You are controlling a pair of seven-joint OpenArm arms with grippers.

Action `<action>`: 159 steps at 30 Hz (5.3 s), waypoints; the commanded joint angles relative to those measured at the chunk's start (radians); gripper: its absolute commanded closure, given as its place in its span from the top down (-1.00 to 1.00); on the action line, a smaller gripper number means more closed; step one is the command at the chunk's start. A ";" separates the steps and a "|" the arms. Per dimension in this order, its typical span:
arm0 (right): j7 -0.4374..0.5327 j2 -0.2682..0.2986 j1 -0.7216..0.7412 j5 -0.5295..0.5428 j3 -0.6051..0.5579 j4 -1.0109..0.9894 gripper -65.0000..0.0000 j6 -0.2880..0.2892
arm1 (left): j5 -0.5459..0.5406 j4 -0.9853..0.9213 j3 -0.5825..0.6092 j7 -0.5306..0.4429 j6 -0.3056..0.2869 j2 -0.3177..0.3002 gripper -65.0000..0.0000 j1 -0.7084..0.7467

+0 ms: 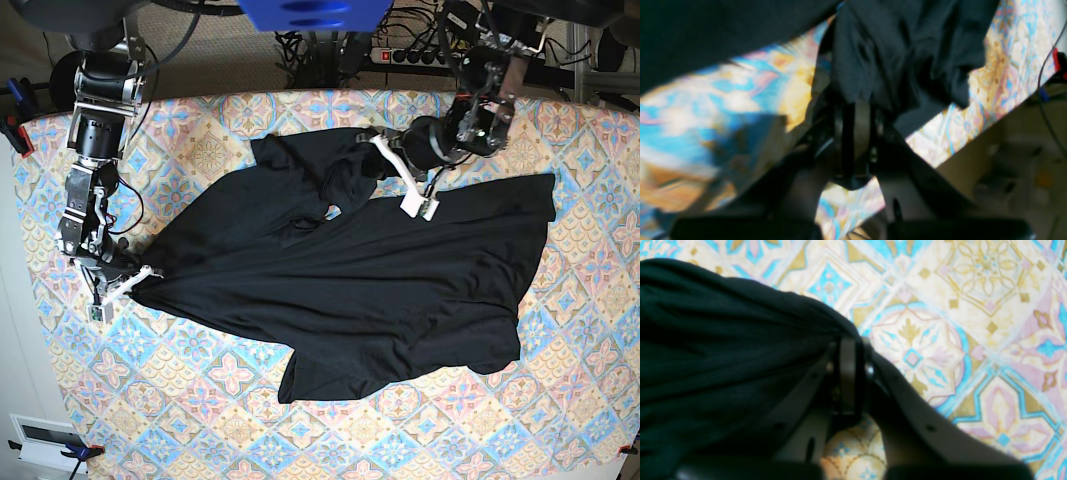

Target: Layout the t-shirt on the table in an organized manner, then fold the t-shirt properly

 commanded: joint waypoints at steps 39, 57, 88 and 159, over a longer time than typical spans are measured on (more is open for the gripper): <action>0.019 0.023 -0.076 0.002 -0.002 0.030 -1.00 0.001 | -0.219 0.145 -0.758 0.206 -0.001 -0.159 -0.96 0.405; 0.010 0.024 -0.197 0.002 -0.001 0.279 -0.43 0.001 | -0.219 0.129 -0.763 0.206 0.006 -0.159 -0.37 0.377; 0.010 0.024 -0.503 0.002 -0.200 0.639 -0.43 0.001 | -0.336 -0.032 -0.738 0.218 -0.002 -0.108 0.04 0.345; 0.010 0.024 -0.510 0.002 -0.200 0.639 -0.44 0.001 | 0.206 0.116 -0.579 0.197 -0.002 -0.033 -1.00 0.152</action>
